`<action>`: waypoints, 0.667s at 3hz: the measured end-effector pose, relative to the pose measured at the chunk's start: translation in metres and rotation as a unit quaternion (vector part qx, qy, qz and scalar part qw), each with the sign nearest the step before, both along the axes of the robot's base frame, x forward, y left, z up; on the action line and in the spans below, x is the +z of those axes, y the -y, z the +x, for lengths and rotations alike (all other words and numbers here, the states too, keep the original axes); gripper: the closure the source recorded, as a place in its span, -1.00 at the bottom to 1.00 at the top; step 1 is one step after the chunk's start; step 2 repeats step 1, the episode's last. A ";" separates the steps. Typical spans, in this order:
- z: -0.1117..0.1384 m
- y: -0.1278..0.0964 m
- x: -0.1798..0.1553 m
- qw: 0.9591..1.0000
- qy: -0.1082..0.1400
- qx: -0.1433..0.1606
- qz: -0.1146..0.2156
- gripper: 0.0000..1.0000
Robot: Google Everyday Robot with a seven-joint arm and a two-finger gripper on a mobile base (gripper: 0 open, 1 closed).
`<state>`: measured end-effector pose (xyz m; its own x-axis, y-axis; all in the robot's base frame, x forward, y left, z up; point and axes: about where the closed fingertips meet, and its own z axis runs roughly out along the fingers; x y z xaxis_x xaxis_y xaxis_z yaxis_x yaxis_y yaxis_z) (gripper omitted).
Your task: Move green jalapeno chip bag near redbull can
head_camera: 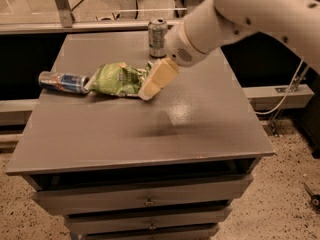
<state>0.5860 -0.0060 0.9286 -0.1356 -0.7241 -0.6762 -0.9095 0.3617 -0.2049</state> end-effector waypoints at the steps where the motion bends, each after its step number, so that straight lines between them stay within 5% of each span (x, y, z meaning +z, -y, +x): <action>1: -0.015 0.038 0.014 0.999 0.024 -0.008 0.039 -1.00; 2: -0.015 0.038 0.014 0.999 0.024 -0.008 0.039 -1.00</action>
Offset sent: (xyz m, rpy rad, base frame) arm 0.0000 0.0000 0.0000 0.0000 0.0000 0.0000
